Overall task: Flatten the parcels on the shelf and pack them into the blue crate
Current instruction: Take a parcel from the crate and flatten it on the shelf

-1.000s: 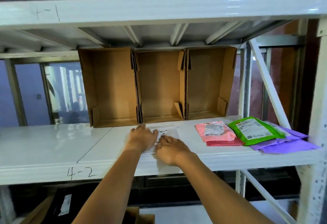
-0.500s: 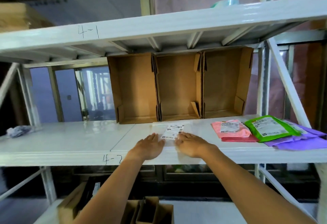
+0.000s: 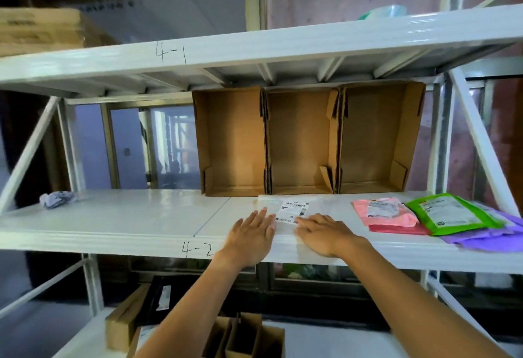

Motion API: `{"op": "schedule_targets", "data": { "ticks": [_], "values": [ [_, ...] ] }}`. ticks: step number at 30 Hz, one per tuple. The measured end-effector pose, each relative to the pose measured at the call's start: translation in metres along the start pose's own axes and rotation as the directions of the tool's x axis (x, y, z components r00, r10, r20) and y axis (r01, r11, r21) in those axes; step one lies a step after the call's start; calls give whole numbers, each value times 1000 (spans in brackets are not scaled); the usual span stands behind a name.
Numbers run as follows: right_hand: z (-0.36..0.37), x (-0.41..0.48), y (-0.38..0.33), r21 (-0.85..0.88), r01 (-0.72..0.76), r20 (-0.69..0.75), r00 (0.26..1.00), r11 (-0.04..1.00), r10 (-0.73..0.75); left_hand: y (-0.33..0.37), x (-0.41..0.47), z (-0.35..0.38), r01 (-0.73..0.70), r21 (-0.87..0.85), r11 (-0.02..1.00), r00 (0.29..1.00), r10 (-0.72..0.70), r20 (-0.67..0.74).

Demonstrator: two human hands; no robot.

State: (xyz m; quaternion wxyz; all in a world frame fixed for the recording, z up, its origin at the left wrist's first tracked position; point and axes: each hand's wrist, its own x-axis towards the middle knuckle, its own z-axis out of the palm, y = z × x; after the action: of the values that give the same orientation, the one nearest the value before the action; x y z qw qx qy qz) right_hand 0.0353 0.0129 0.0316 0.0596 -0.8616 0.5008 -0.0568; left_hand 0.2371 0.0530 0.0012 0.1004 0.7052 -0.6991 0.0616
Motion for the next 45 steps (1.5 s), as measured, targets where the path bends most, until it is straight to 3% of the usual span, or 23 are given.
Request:
{"op": "schedule_targets", "data": {
  "ticks": [7, 10, 14, 18, 20, 22, 26, 29, 32, 35, 45],
  "values": [
    [-25, 21, -19, -246, 14, -46, 999, 969, -27, 4, 13, -20, -4, -20, 1000, 999, 5, 52],
    [-9, 19, -21, -199, 48, -100, 993, 979, -69, 10, 26, -30, 65, -17, 998, 998, -66, -10],
    [1, 19, -14, -123, 64, -30, 997, 990, -68, 30, 35, -21, 138, 24, 990, 987, -136, -88],
    [-11, 36, -13, -45, -11, 20, 1000, 999, 12, 22, 39, -5, -35, -131, 991, 992, 19, -125],
    [-14, 46, -14, 2, -56, 8, 998, 998, 56, 16, 40, -7, -103, -211, 972, 993, 88, -77],
    [-10, 56, -18, 1, -86, -33, 996, 996, 86, 12, 42, -9, -66, -262, 963, 997, 75, 28],
    [9, 64, -17, -139, -36, -209, 978, 990, 6, 11, 49, -8, 6, -166, 986, 983, 25, 183],
    [10, 68, -8, -122, 42, -60, 997, 992, -50, 9, 53, -10, 20, -106, 994, 969, 7, 245],
    [6, 72, -1, -59, 65, 76, 995, 996, -60, 7, 52, -11, 89, -188, 978, 971, -43, 237],
    [-1, 66, 7, 15, 55, 80, 995, 998, -56, 4, 52, -9, 133, -195, 972, 972, -89, 216],
    [10, 64, 24, -65, 7, 54, 999, 998, -3, 3, 49, -5, 87, -97, 991, 982, -70, 175]
  ]
}}
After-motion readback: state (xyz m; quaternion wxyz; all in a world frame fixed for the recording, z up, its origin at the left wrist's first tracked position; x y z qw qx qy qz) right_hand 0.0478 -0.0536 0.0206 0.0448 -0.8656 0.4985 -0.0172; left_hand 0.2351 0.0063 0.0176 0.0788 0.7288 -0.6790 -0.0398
